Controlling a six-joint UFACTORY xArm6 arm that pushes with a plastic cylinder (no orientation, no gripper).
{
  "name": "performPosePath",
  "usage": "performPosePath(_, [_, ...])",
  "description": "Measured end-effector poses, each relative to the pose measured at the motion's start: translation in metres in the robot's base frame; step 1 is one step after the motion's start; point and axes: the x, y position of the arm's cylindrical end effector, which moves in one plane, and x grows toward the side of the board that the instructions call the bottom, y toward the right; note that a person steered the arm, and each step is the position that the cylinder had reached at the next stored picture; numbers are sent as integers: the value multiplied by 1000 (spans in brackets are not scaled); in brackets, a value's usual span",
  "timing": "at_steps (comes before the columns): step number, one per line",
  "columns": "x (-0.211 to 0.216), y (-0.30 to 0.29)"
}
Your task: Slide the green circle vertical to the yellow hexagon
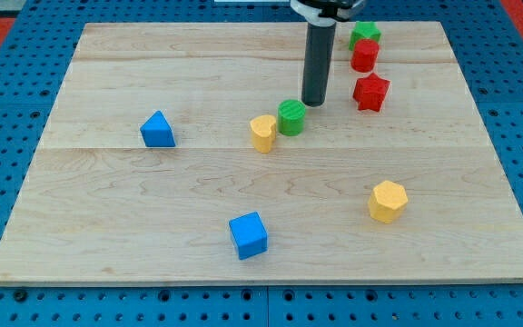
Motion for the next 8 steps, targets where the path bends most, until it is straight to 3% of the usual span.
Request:
performPosePath(1, [0, -61])
performPosePath(2, [15, -81])
performPosePath(4, [31, 16])
performPosePath(6, [49, -26])
performPosePath(8, [72, 42])
